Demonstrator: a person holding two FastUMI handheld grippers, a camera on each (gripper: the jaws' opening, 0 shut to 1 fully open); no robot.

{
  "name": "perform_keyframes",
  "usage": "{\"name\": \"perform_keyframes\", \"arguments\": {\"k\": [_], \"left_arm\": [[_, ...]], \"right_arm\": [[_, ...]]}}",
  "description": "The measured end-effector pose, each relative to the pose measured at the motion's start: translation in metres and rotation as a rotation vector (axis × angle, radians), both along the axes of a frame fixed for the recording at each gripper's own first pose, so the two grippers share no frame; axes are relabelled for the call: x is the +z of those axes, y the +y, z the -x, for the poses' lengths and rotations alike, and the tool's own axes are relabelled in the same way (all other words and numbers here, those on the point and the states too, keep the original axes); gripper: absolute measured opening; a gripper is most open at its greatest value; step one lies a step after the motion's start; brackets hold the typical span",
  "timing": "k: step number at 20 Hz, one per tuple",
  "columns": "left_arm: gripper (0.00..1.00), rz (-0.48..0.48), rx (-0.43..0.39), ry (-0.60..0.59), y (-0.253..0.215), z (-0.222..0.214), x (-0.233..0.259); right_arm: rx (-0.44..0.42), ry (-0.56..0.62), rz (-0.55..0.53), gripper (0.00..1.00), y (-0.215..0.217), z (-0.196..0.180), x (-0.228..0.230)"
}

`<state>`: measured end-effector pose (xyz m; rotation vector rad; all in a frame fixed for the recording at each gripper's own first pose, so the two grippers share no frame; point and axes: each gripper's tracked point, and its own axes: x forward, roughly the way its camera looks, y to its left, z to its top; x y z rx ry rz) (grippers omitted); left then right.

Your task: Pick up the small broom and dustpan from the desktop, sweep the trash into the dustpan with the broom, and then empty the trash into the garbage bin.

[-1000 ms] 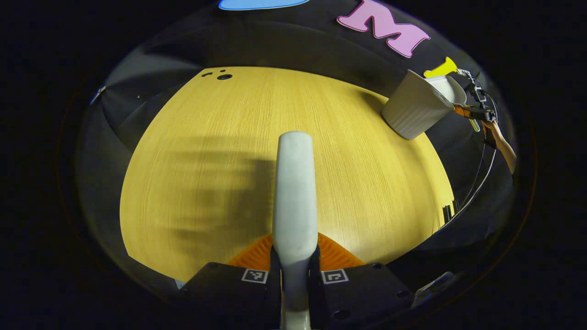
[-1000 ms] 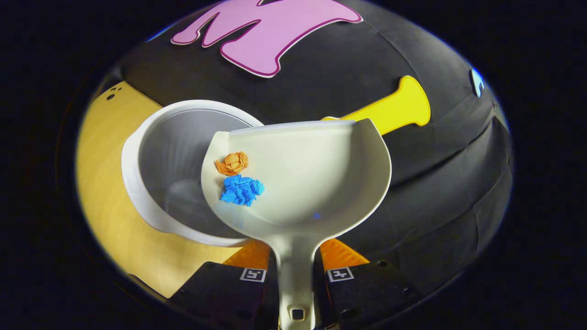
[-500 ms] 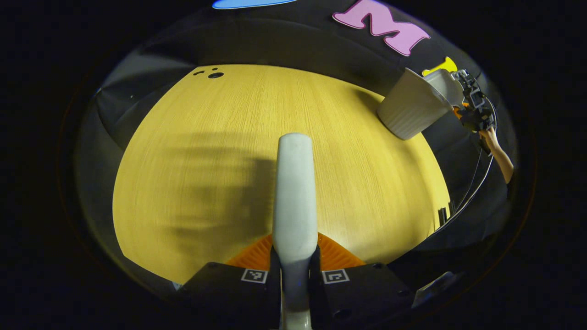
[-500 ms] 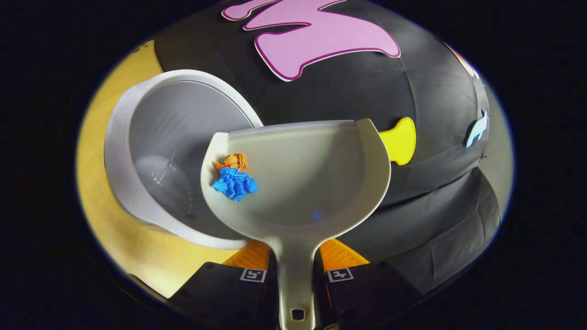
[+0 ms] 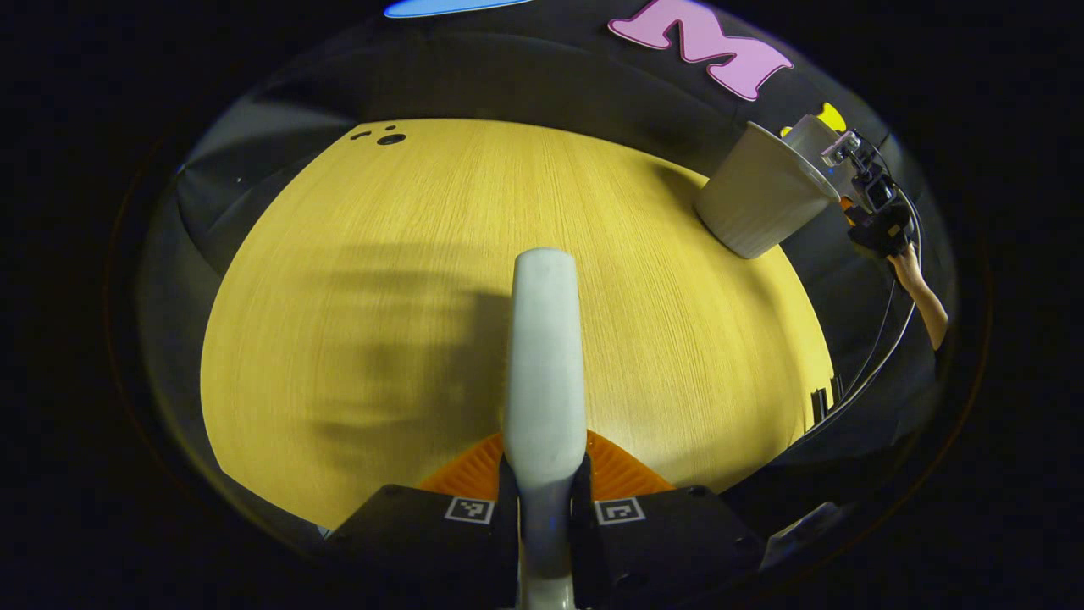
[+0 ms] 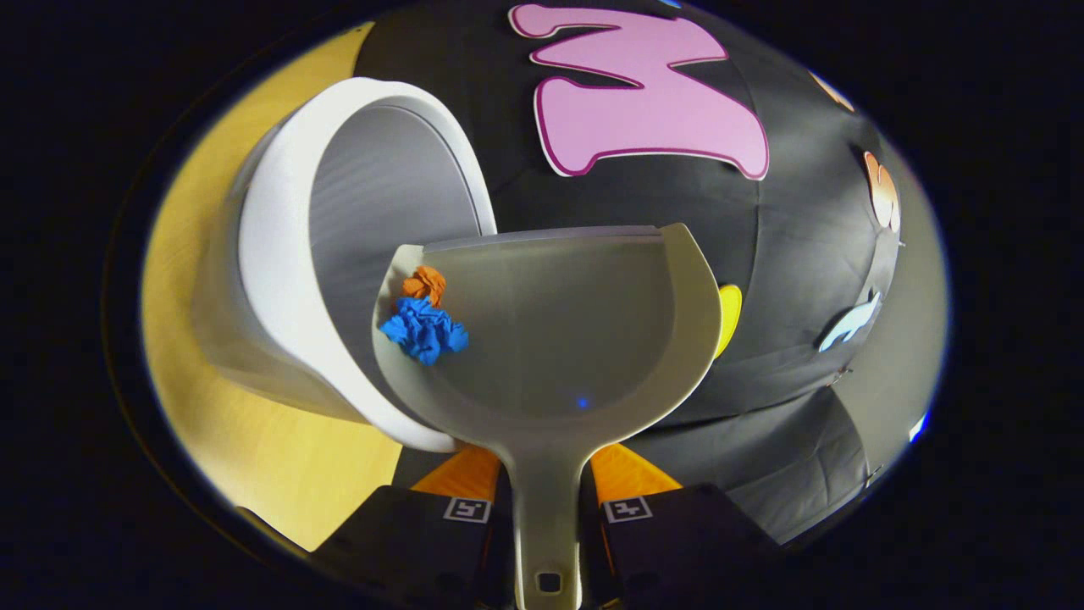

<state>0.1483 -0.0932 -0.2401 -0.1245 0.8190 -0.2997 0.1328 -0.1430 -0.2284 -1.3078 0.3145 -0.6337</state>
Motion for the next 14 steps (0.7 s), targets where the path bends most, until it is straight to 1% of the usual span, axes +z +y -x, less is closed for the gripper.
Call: {"name": "perform_keyframes", "arguments": {"k": [1,4,5,6,7,10,12,13,14], "left_arm": [[0.27,0.000,-0.003,0.000,0.0004,0.0000,0.0010],[0.29,-0.002,-0.006,-0.002,0.0015,-0.0001,0.0033],[0.27,-0.001,-0.005,-0.003,0.0020,0.0000,0.0033],[0.29,0.000,-0.001,-0.003,0.0020,0.0010,0.0045],[0.27,0.002,0.004,-0.003,0.0024,0.0015,0.0061],[0.29,0.002,0.019,-0.005,0.0014,0.0015,0.0043],[0.27,0.001,0.027,-0.008,0.0006,0.0019,0.0041],[0.29,0.003,0.031,-0.010,-0.0001,0.0023,0.0049],[0.27,0.005,0.033,-0.013,0.0004,0.0023,0.0049]], "right_arm": [[-0.004,0.001,0.010,0.34,-0.0002,0.0001,-0.0002],[-0.010,0.010,0.011,0.33,-0.0035,0.0000,-0.0011],[-0.010,0.011,-0.004,0.37,-0.0043,-0.0002,-0.0025],[-0.007,0.010,-0.022,0.33,-0.0052,-0.0010,-0.0022],[-0.007,0.010,-0.041,0.33,-0.0053,-0.0008,-0.0030],[0.006,0.015,-0.117,0.33,-0.0044,-0.0006,-0.0047],[0.011,0.012,-0.189,0.34,-0.0036,0.0008,-0.0069],[0.011,0.009,-0.228,0.34,-0.0023,0.0024,-0.0086],[0.012,0.005,-0.269,0.34,-0.0005,0.0046,-0.0094]]}}
